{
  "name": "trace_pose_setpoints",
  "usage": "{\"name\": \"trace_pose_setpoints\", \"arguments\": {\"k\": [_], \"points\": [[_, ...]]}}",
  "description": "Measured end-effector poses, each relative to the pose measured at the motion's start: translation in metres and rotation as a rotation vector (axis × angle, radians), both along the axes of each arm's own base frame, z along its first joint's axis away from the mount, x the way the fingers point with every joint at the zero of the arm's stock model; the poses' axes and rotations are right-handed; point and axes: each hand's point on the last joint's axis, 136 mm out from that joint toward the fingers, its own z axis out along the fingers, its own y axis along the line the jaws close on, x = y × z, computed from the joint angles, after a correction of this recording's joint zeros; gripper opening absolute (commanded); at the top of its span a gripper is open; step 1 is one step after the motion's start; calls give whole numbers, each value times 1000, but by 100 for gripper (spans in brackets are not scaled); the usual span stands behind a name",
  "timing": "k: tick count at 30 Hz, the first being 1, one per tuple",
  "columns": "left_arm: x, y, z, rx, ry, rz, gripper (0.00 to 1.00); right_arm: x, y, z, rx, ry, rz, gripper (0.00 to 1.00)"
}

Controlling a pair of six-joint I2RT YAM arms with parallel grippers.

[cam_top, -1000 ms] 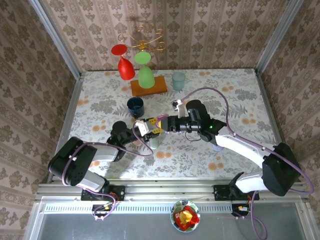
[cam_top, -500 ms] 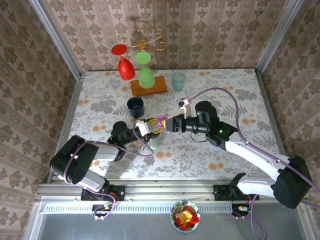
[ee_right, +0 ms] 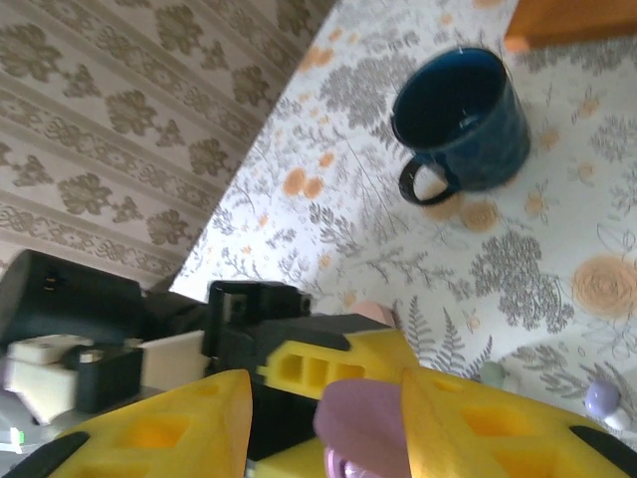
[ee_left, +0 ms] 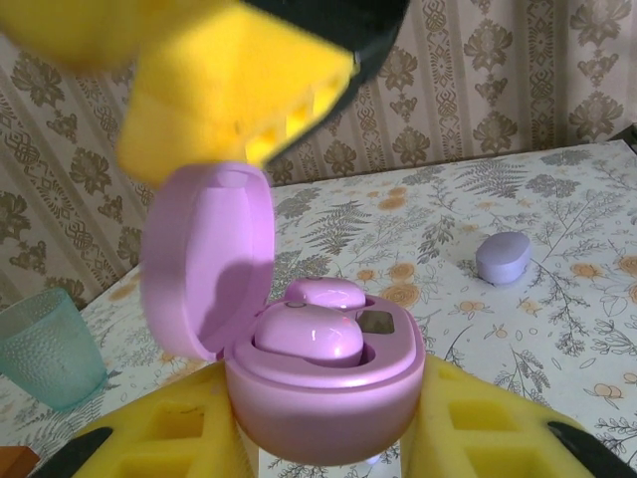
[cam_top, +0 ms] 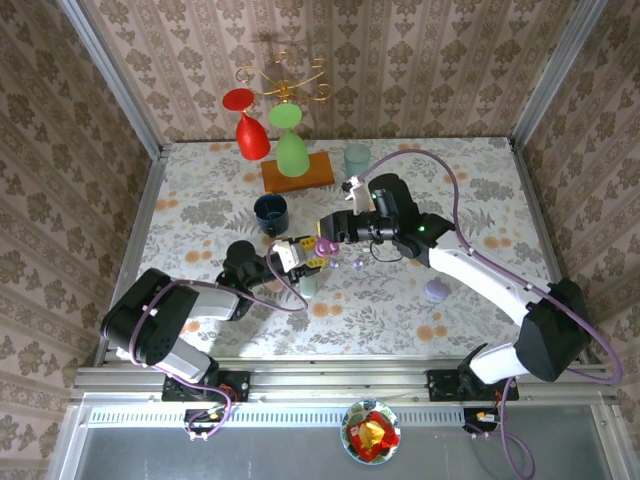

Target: Insert the wireless bluetooth earbuds into the charging case

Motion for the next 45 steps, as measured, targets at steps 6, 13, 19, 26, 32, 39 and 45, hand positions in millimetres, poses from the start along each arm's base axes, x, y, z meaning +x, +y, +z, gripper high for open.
{"name": "trace_pose_setpoints", "arguments": {"k": [6,13,19,26,32,39,45], "points": [[2,1,0,2,-9,12,26,-7,-3,-13,-14,41,0,49],[2,1,0,0,-4,14,26,-14,-26,-13,50,58,-77,69],[9,1,5,-17,19,43,26,-6,-42,-14,220,116,-157,73],[26,-4,28,-76,28,104,26,-1,-31,-30,415,294,-167,72],[36,-4,32,-92,42,143,26,7,-19,-38,584,385,-147,65],[37,-4,31,-93,49,157,26,11,-15,-33,719,427,-129,56],[30,-10,31,-93,48,129,26,13,-16,-27,767,431,-125,48]]}}
